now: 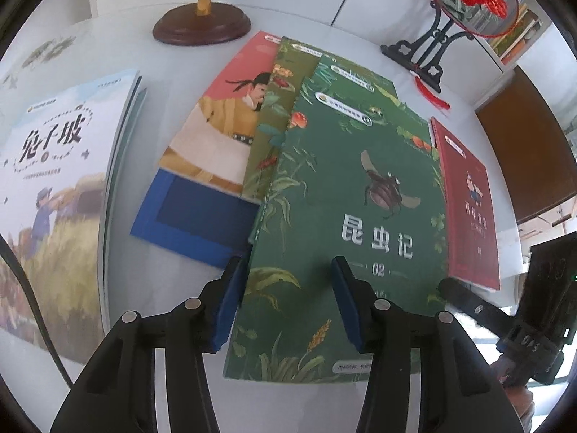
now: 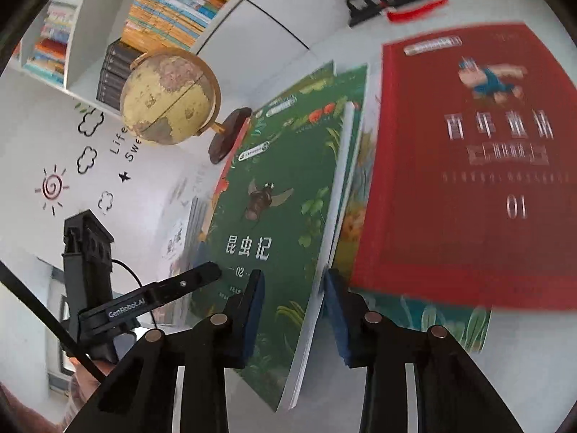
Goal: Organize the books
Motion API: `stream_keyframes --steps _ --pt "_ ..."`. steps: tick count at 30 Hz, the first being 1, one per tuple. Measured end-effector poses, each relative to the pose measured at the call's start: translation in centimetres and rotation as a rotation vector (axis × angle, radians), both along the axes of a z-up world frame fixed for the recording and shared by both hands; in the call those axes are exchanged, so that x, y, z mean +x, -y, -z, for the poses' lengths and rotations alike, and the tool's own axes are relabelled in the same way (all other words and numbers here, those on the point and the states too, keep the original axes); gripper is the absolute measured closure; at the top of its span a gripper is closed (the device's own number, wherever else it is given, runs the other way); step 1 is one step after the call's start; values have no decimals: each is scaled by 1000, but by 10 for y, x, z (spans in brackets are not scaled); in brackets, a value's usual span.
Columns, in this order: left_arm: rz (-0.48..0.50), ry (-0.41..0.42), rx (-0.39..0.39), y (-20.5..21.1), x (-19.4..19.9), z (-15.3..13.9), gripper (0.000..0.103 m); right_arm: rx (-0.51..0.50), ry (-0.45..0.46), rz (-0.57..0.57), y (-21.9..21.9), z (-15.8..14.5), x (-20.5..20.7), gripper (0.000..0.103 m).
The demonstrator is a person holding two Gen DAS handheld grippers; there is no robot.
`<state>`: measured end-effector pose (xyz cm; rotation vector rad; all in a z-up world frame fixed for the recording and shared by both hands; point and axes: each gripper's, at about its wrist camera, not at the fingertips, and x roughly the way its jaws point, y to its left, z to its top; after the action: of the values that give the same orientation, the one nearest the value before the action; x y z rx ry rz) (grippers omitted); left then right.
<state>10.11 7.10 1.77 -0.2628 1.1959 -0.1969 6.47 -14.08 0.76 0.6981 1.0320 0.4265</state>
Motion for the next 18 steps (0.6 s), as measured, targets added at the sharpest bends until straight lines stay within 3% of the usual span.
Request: stream_keyframes --steps 4,7,10,12,14,18 --pt "34 -4 28 4 -12 -2 59 46 -33 2 0 6 -14 70" --pt "59 7 43 8 -19 -4 59 8 -41 -13 -8 6 -19 72" --pt "87 27 73 10 -25 -9 59 -15 40 -33 -10 -10 -28 79" --pt "95 34 45 7 -29 -13 59 20 134 -96 -13 -29 -35 80" --pt "97 47 31 5 -30 -14 59 -47 206 -145 -21 -45 -40 80" --pt "95 63 14 6 -27 -14 59 -243 136 -134 -32 -32 -33 86"
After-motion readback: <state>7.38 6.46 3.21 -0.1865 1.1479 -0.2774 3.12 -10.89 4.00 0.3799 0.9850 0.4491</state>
